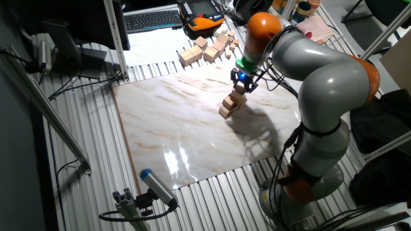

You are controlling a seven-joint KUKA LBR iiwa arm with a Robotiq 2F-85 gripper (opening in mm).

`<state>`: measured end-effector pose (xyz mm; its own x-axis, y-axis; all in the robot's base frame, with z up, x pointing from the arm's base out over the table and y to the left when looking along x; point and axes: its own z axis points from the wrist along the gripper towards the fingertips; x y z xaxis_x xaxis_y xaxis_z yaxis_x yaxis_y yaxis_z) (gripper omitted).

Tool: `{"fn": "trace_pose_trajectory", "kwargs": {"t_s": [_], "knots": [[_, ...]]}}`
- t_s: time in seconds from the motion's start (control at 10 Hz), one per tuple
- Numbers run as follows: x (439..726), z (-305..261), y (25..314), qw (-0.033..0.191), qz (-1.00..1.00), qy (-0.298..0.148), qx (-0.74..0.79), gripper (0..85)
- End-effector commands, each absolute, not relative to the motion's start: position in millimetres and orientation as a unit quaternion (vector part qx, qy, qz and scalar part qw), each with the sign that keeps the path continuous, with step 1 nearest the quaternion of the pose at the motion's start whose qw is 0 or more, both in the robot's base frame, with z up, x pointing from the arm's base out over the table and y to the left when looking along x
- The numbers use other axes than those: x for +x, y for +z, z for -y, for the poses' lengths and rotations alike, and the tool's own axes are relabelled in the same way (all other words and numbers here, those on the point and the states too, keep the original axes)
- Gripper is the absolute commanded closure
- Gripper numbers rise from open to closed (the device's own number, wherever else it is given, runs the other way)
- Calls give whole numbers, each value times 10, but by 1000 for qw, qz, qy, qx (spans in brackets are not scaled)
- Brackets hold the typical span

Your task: Stack the blocks into a pyramid shape

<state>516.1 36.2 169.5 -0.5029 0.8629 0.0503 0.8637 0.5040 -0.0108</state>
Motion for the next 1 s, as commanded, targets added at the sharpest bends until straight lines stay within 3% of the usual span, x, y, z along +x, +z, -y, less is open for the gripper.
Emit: {"fn": "trace_pose_trajectory", "kwargs": {"t_s": [0.0, 0.4, 0.5, 0.9], "knots": [[5171, -349, 1671, 25, 867, -12, -498, 850], [5148, -366, 1614, 25, 865, -15, -500, 850], [5149, -367, 1612, 25, 865, -19, -501, 680], [5146, -380, 1610, 21, 863, -12, -504, 680]]}}
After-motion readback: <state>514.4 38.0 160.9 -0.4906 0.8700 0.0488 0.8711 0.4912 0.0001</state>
